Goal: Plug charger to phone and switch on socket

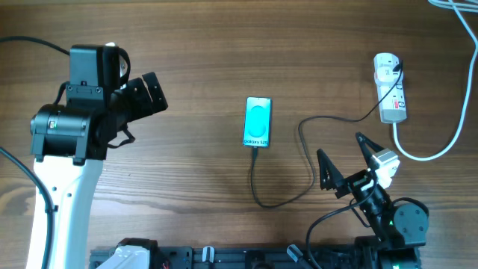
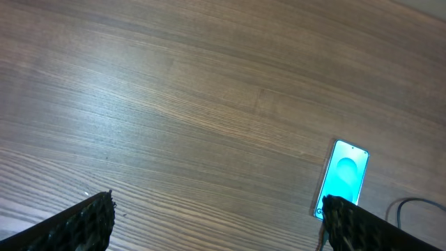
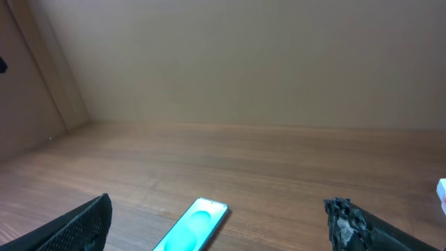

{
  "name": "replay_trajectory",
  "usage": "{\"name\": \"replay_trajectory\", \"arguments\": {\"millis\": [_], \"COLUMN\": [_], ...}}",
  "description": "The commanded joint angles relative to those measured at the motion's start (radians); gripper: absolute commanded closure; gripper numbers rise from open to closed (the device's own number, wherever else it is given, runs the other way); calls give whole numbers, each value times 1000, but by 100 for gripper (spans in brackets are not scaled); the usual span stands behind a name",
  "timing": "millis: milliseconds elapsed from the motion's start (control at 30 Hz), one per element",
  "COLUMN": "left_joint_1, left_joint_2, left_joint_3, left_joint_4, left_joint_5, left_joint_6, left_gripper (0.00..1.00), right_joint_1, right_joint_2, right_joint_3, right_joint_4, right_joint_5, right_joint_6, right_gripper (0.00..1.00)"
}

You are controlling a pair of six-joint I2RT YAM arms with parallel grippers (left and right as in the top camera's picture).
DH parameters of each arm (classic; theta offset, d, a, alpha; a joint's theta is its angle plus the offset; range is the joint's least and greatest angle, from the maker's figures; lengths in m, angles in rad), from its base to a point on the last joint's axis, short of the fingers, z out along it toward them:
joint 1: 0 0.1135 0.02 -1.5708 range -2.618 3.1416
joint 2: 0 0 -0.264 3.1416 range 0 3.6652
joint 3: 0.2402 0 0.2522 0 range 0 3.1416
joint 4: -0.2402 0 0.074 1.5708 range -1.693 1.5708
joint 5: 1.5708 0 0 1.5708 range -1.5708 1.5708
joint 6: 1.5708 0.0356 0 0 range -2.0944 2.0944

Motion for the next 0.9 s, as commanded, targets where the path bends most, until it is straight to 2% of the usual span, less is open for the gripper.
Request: {"name": "replay_trajectory", "arguments": {"millis": [0, 167, 300, 467, 700, 867], "left_joint_1": [3, 3, 3, 3, 3, 3], "left_joint_2": [0, 0, 0, 0, 0, 0], "left_joint_3": [1, 1, 1, 1, 1, 1], "left_joint_4": [0, 0, 0, 0, 0, 0], "left_joint_5": [-16, -16, -16, -16, -16, -16], "left_joint_6": [-2, -2, -2, -2, -2, -2], "left_gripper": [0, 0, 0, 0, 0, 0], "right_joint_1": [5, 5, 5, 5, 5, 5], "right_joint_2": [-24, -24, -24, -24, -24, -24], "right_joint_3": [-17, -17, -23, -115, -115, -115], "right_joint_4": [14, 101, 130, 315, 321, 336], "right_joint_5": [45, 60, 117, 128, 203, 203], "right_joint_6": [-10, -166, -166, -163, -167, -227], "right_gripper": [0, 0, 0, 0, 0, 0]}}
